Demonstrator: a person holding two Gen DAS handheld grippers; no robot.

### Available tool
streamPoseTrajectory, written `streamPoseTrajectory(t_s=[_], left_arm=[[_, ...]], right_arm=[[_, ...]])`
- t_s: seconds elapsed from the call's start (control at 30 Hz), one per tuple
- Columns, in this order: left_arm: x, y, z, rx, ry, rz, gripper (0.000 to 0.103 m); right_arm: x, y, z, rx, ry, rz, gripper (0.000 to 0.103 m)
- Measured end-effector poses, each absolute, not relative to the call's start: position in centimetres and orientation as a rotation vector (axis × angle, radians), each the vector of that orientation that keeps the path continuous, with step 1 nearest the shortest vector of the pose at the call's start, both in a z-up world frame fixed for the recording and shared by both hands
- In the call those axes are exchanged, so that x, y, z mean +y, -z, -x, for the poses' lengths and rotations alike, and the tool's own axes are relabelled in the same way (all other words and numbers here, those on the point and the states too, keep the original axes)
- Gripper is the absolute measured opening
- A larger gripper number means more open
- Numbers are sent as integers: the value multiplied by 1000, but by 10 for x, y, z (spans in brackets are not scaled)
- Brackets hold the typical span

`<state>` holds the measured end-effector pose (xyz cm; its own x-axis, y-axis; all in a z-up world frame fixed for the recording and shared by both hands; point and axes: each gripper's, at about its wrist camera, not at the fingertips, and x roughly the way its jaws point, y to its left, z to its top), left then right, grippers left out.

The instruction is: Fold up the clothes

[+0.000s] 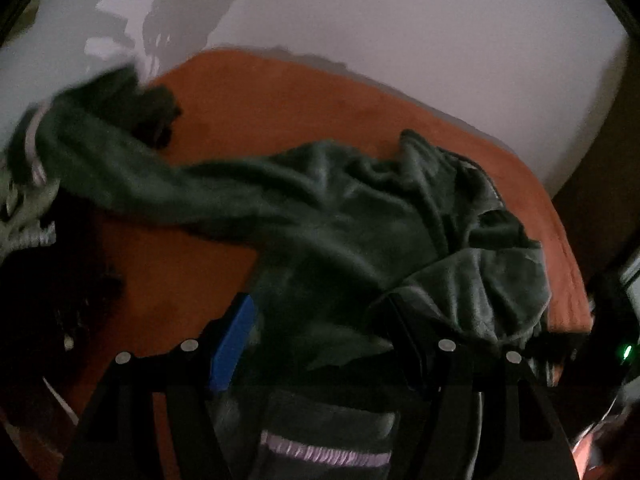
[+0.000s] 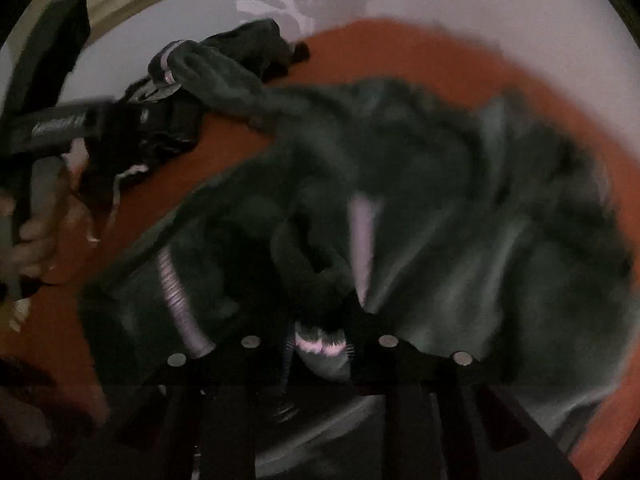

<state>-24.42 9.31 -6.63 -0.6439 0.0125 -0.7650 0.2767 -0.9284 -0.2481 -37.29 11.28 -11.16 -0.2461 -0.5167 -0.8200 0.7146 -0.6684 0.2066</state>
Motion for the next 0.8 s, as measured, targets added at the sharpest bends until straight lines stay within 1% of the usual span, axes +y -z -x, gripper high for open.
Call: streamPoseTrajectory(t_s=[0.07,0.13,0.23,0.33,0.43,0.5,0.57,0.6,0.63,0.67,0.7,0.8], left_arm=[[91,77,248,553,2665,-1304,68],[89,88,252,583,2661,-1361,68],[96,102,269,652,2665,-1461,69],[106,115,288,763,2650,-1566,68],[122,123,307,819,2646,-1653,69],[137,127,319,775,2651,-1705,69],[156,134,334,641,2647,-1749,68],[164,137,338,587,2641,-1749,64],[171,138,340,547,2642,-1743,25],[176,138,339,530,2651,-1737,2],[180,132,334,531,2678,-1706,5],[188,99,294,591,2842,-1536,5]], right_arm=[[133,116,356,206,2008,-1201,39],[163,112,344,206,2109,-1178,47],[220,114,355,256,2360,-1216,54],[285,130,376,292,2609,-1368,55],[340,146,395,178,2688,-1462,55],[361,148,407,43,2685,-1454,55],[373,145,417,-88,2670,-1423,55],[373,142,420,-116,2658,-1396,55],[373,140,423,-145,2646,-1370,55],[372,137,426,-164,2634,-1350,55],[369,133,430,-171,2626,-1341,55],[376,120,438,-256,2613,-1288,55]])
